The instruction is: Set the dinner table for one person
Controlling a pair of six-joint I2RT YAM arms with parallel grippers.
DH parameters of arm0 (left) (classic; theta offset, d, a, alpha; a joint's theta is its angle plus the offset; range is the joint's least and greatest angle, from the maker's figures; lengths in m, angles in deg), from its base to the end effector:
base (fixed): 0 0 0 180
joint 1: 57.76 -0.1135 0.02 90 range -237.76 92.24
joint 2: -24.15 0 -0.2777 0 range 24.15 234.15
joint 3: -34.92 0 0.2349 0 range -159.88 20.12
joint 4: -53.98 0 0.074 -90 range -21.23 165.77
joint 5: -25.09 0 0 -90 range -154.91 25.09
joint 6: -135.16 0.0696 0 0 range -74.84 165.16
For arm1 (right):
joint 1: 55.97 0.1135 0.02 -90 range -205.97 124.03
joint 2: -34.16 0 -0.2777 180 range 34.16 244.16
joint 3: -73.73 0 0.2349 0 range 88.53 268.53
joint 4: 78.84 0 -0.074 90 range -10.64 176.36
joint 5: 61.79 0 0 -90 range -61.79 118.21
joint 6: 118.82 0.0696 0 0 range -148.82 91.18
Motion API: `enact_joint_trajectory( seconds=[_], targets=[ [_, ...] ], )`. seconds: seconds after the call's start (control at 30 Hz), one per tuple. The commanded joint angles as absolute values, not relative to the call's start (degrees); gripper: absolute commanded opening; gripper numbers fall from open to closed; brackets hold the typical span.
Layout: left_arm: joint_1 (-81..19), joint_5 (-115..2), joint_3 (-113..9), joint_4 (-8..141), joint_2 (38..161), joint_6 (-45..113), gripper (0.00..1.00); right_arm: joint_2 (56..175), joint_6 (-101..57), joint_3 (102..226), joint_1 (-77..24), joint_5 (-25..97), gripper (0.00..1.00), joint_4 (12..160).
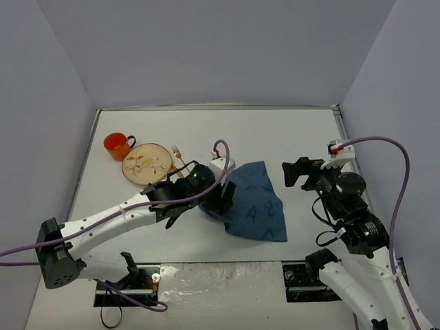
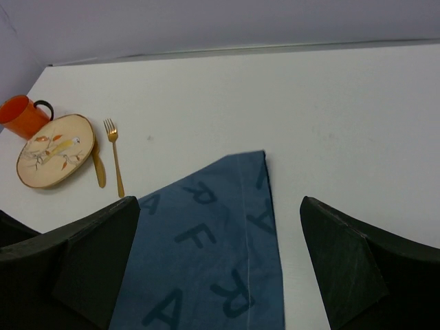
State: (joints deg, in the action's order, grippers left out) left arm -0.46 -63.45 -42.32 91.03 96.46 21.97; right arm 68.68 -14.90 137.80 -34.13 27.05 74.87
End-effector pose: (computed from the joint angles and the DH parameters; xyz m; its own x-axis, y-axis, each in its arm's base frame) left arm 0.1559 -0.2460 0.3219 -0.5999 0.2058 -0.7732 0.6709 0.6559 -0.3460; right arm 0.1294 0.0504 0.3949 -0.0337 0.2456 -0.9688 -0.3555 0.9030 0.2413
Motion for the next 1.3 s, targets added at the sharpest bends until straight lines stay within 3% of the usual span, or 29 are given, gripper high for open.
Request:
enact_joint_trajectory(
  seconds=[0.0, 0.07, 0.23, 0.5, 0.73, 1.27],
  targets=[
    [-1.1, -68.4, -37.0, 90.5, 90.8, 16.1, 0.89, 75.5, -12.8, 137.0, -33.7, 30.1, 1.0, 77.9],
    [-1.3, -71.2, -35.1, 91.1, 87.4, 14.4, 0.97, 79.1, -12.2, 137.0, -33.7, 30.2, 1.0, 77.8],
    [-4.6, -78.6, -30.2, 92.1, 79.3, 8.9, 0.97, 91.8, -11.9, 139.2, -33.6, 28.0, 1.0, 78.5],
    [-17.1, -67.6, -17.9, 81.9, 80.5, 2.9, 0.95, 113.4, -15.4, 144.9, -34.3, 20.9, 0.97, 85.8],
    [-20.1, -62.4, -14.1, 77.0, 83.2, 4.3, 0.9, 128.5, -22.3, 150.6, -38.2, 30.7, 0.92, 92.6],
    [-25.6, -56.4, -15.1, 65.6, 95.8, 6.8, 0.8, 141.1, -28.1, 152.8, -44.1, 48.1, 0.84, 98.9]
  ],
)
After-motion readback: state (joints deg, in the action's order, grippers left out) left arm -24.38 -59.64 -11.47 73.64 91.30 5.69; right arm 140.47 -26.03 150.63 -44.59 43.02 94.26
